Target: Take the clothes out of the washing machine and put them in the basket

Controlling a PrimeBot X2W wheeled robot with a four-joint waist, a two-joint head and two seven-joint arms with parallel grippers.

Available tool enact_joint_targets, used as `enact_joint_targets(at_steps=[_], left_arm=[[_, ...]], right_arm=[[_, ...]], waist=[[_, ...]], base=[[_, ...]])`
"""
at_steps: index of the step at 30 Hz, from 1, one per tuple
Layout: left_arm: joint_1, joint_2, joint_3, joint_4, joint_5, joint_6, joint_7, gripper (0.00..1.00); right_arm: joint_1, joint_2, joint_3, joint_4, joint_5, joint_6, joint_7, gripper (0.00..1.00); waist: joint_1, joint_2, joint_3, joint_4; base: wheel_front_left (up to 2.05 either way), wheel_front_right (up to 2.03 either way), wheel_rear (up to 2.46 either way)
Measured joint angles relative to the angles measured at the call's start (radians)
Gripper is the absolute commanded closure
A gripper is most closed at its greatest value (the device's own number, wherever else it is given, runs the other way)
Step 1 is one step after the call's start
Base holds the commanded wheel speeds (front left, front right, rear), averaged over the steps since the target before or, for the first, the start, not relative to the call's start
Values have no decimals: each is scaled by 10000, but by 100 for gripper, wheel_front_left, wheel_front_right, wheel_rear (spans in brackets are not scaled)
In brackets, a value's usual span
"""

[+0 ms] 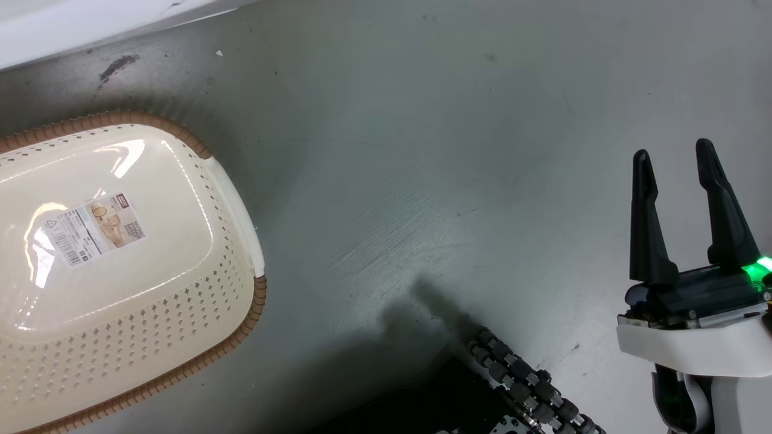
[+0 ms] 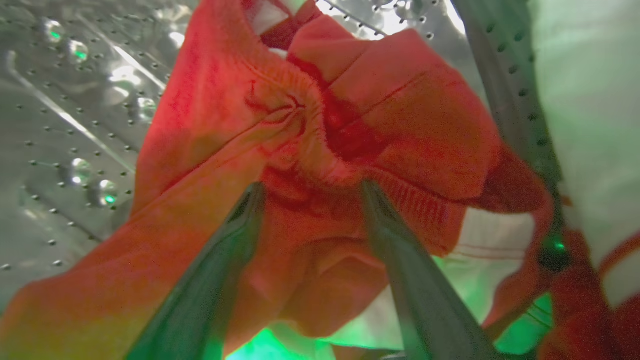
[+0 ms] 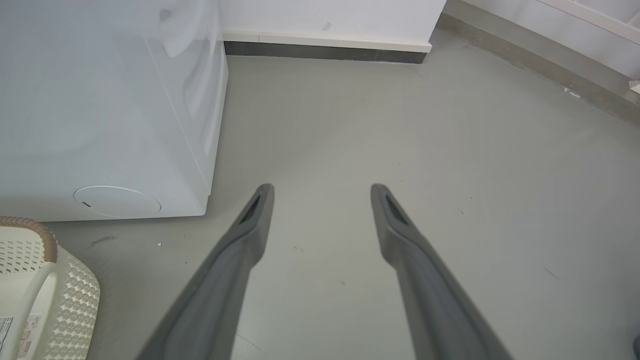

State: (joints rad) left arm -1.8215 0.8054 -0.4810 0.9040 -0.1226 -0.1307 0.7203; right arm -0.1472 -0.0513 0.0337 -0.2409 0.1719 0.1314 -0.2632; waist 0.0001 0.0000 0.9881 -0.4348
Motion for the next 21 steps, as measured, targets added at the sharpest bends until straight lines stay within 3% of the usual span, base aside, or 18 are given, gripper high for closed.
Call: enact_joint_targets(at_steps=[1,3,10,21], left_arm=[[-77,-10,-17,71,-35,0,44,0],[-161,-25,-40,184,-163,0,102,100],[-314,-71,-268,499,-591,17,-21,100],[-359,25,-702,560,-909,0,-1285,100]], right_arm=[[50,0,-8,-31,-27,-2,0,0],[61,2,-48,-86,-44,0,0,0],[28,2,-153,-127,-105,-2,0,0],[-592,0,-102,-56,-219,0,0,0]], waist=[[0,0,18,6],[0,0,52,28],[1,0,146,140],[0,0,-147,109]], base=[[0,0,0],[0,0,0],[0,0,0],[0,0,0]])
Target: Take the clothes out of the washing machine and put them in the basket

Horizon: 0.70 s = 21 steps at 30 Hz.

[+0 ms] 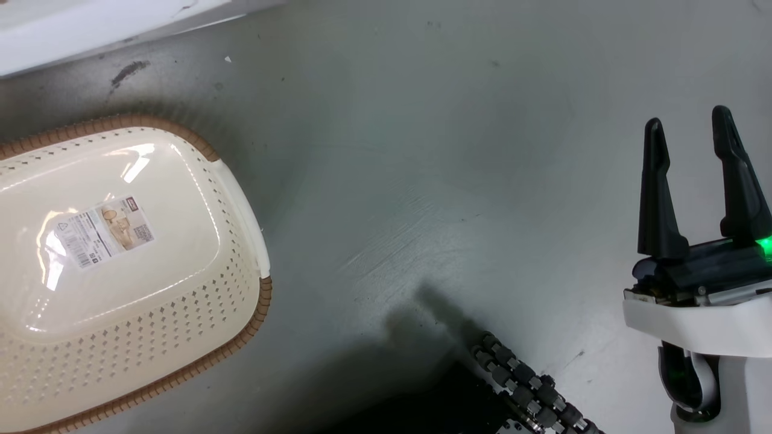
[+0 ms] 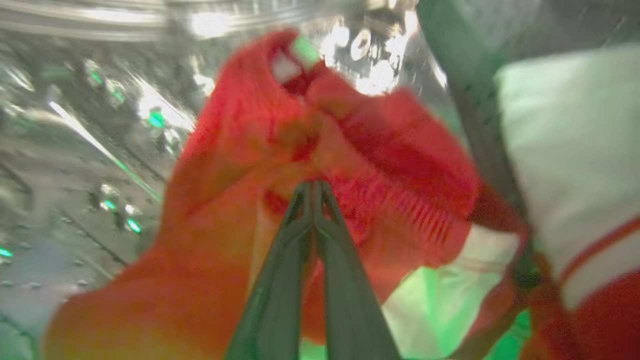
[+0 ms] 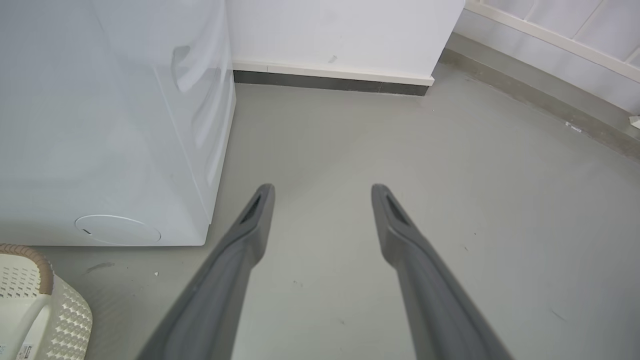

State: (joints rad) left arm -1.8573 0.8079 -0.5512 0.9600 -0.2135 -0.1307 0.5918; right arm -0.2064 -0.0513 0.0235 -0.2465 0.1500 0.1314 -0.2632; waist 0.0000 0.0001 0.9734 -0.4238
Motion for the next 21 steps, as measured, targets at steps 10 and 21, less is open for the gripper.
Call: enact_joint_targets(at_steps=[10,21], left_arm=[[1406,-731,-286,314,-869,0,-2376,100],[4369,-2157,-286,1147,-1835,0,-5559,100]], right_arm=[[-370,12,-564,226,-497,0,0,0],[-219,10,-972,573,-1333,0,0,0]], waist=[[0,0,-866,489],[-1,0,-2786,1552]], base=[[0,0,0],[0,0,0]])
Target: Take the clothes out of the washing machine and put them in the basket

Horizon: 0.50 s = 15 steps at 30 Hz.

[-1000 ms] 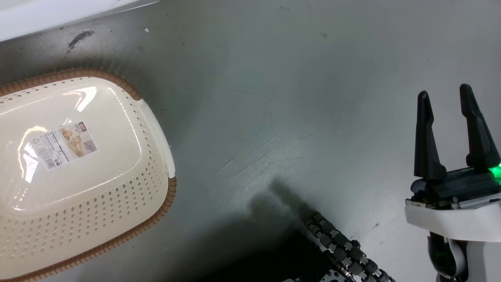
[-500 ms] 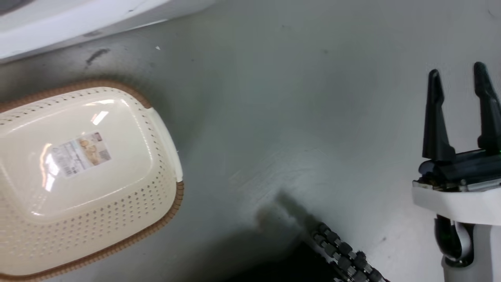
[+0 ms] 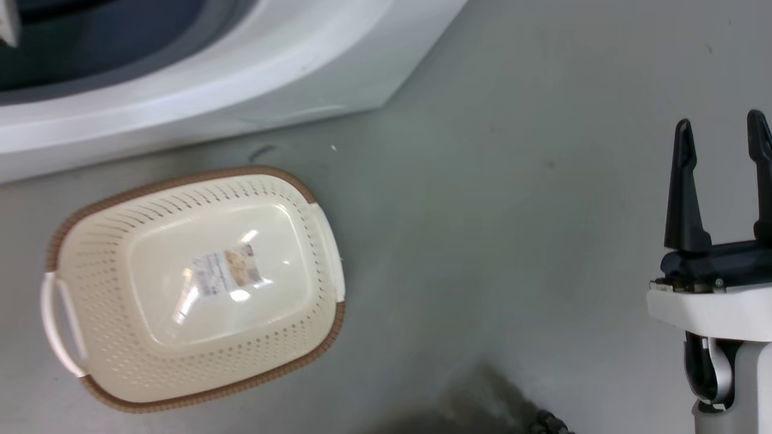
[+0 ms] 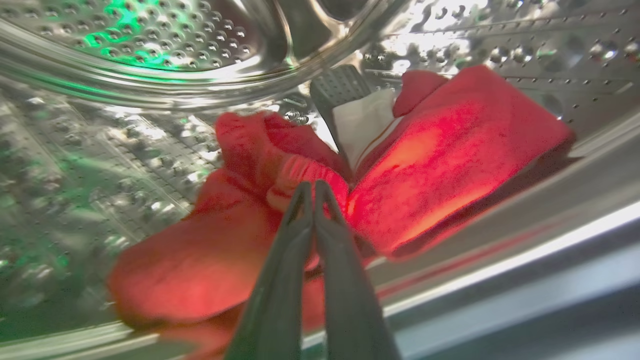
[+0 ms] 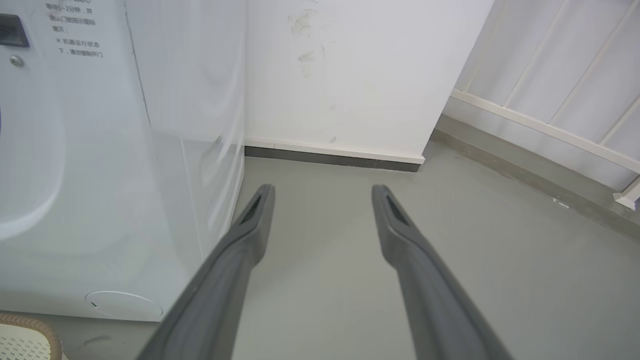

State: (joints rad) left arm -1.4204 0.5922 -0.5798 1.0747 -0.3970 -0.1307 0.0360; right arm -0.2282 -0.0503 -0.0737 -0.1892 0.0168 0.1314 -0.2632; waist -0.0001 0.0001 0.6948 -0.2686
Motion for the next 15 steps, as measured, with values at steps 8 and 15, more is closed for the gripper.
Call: enact_joint_targets(at_steps=[8,15], left_arm=[[1941,-719,-6,52,-376,29,-2088,100],[3541,-1043,155,-1216,-566,468,-2924,100]], right_arm=[[571,0,27,299,-278,0,0,0],[1060,-2,102,495,-485,0,0,0]], waist=[[-1,-1,-1734,681],[-2,0,-3209,1174]], base=[[0,0,0],[0,0,0]])
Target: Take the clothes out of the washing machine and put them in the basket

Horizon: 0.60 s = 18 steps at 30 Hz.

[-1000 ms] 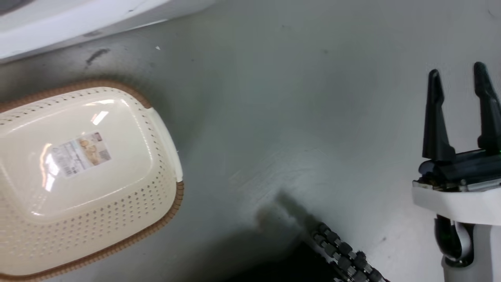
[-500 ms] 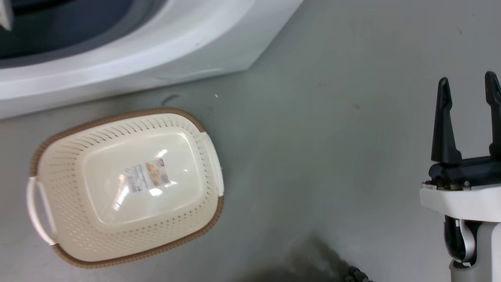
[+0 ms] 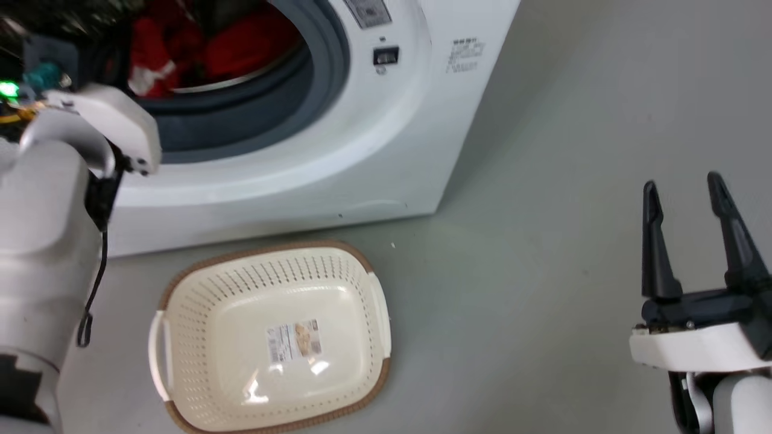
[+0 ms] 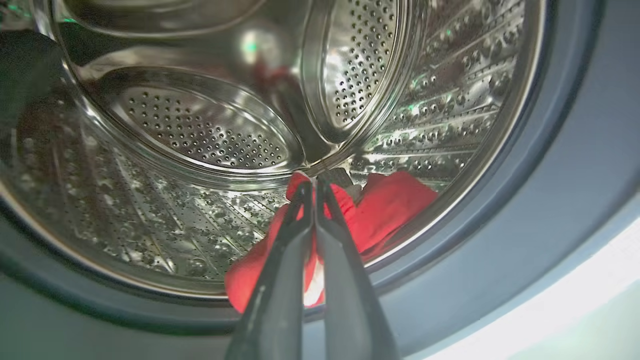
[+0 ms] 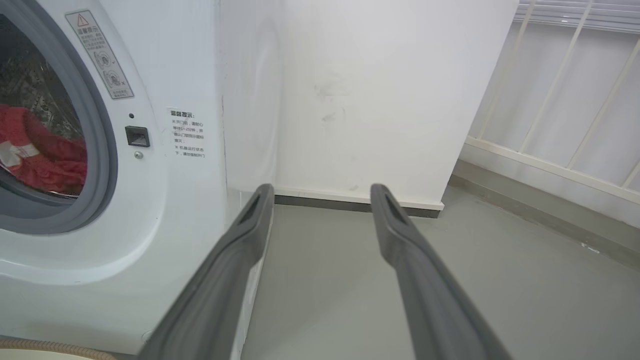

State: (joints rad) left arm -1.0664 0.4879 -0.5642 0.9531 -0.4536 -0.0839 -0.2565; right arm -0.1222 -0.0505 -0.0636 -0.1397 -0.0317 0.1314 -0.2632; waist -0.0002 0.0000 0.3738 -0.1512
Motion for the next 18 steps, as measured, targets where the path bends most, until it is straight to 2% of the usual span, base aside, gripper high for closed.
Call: enact_joint_targets(at_steps=[7,13,18], left_arm=[[2173,107,677,-3147,-88,871,-52,100],[4231,533,1271,-6236,-155,1772,-54,100],[5512,844,1346,-8483,-157,2414,169,100]], right_arm=[[594,0,-29,163,-134,0,0,0],[875,0,-63,222,-128,0,0,0],[1036,0,4,247,-128,0,0,0]], waist=[[-1,0,-1346,391],[-1,0,-2222,666],[-1,0,-2589,930]], base=[[0,0,0],[0,0,0],[0,0,0]])
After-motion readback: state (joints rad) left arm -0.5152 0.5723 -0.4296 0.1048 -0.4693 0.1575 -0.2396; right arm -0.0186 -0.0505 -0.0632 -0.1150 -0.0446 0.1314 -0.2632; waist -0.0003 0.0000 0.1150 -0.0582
